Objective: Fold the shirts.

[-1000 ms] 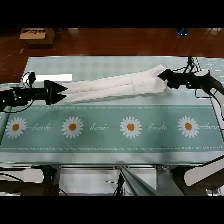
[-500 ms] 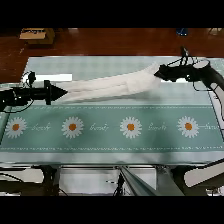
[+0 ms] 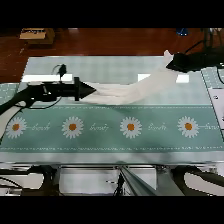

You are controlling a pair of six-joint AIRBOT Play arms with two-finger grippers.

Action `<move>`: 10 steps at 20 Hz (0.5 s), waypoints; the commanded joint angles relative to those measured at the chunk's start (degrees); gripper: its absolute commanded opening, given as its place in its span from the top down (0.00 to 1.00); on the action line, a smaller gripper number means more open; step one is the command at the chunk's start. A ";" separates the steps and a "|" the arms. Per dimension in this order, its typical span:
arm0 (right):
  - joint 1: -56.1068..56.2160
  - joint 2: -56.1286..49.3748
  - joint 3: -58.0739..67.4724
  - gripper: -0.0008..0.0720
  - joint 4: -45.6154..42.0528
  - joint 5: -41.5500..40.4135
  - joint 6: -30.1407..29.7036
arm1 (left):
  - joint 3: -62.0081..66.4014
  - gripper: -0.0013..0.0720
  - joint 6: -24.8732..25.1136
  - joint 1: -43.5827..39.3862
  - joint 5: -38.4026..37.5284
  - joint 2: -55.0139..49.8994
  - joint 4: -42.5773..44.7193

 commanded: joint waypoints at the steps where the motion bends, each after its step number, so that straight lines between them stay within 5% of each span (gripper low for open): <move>1: 2.19 7.39 0.04 0.95 -8.72 6.10 6.84 | 0.02 0.95 0.55 -12.48 11.32 0.02 -5.03; 10: 12.02 12.61 0.02 0.95 -18.88 14.62 14.23 | 0.04 0.95 0.55 -29.86 22.34 -1.11 -7.37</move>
